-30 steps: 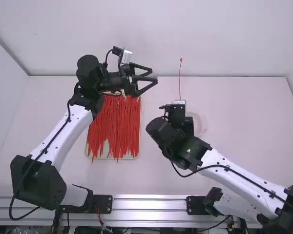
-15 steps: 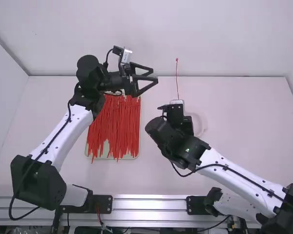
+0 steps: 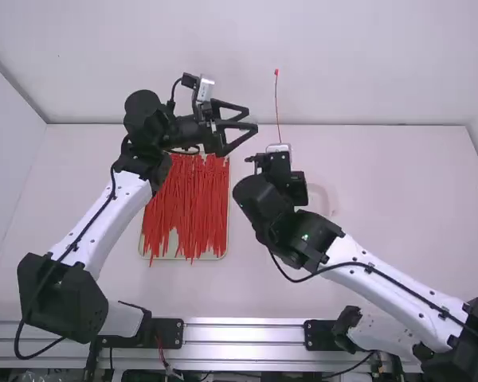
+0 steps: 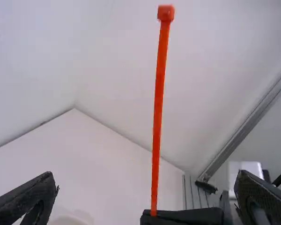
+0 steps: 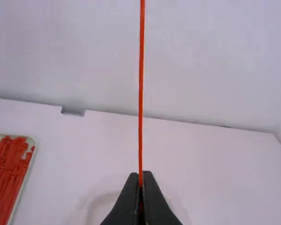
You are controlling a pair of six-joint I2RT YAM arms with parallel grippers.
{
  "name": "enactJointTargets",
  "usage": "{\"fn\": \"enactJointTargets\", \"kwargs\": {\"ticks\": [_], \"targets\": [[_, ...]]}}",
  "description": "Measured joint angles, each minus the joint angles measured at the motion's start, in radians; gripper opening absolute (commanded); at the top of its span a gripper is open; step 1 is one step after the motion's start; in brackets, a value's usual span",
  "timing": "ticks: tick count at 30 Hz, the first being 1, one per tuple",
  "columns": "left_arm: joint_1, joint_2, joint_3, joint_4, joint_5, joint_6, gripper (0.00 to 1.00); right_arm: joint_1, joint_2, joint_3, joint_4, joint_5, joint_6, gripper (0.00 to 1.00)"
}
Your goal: Fasten the cable tie
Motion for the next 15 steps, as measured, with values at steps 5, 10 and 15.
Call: {"fn": "enactJointTargets", "kwargs": {"ticks": [5,10,15], "targets": [[0.014,0.0,0.0,0.008,0.0,-0.019,0.99,0.01,0.079,0.045,-0.033,0.014,0.0,0.0],[0.044,0.0,0.0,0.008,0.0,-0.029,0.99,0.046,0.141,0.045,-0.037,0.073,0.032,0.0],[0.045,0.0,0.0,0.008,-0.008,-0.034,0.99,0.106,0.161,0.045,-0.043,0.161,0.059,0.0]]}}
